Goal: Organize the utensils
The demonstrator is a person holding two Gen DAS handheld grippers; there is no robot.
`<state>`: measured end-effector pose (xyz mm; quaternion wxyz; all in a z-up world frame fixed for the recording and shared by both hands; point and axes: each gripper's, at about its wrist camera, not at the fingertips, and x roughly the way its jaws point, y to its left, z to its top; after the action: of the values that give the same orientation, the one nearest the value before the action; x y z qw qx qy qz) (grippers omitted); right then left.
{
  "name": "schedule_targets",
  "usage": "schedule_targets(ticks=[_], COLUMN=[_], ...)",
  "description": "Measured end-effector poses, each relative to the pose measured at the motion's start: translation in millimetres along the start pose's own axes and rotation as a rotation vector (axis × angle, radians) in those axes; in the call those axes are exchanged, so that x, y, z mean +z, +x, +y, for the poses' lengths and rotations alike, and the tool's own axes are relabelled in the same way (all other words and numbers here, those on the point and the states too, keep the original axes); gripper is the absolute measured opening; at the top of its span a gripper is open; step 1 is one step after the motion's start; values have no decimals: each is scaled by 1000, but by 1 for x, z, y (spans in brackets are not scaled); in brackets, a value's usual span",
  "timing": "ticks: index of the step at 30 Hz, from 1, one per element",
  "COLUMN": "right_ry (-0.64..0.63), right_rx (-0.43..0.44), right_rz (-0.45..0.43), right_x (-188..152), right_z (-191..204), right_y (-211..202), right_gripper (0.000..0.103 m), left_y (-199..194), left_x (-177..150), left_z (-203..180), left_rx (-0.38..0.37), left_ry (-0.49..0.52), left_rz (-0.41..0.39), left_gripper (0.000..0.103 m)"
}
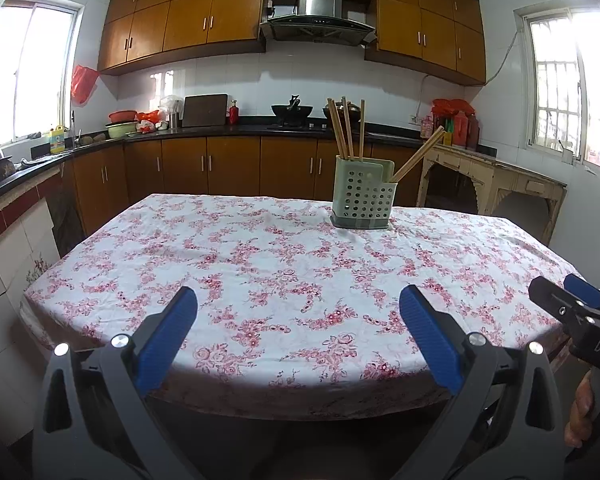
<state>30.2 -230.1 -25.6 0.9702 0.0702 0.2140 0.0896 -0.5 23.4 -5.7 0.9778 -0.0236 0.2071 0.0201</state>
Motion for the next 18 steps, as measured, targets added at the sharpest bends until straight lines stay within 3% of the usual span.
schedule_targets(ticks=[18], right_ry=[3], right_rx=[1], right_rz=[7], right_x=[-1], right_z=[-1], right_y=[-1], right_gripper=[101], left_y=[1], left_x=[-2], left_z=[-4], left_rx=[-22], left_ry=[10], left_rz=[11], left_gripper=[99])
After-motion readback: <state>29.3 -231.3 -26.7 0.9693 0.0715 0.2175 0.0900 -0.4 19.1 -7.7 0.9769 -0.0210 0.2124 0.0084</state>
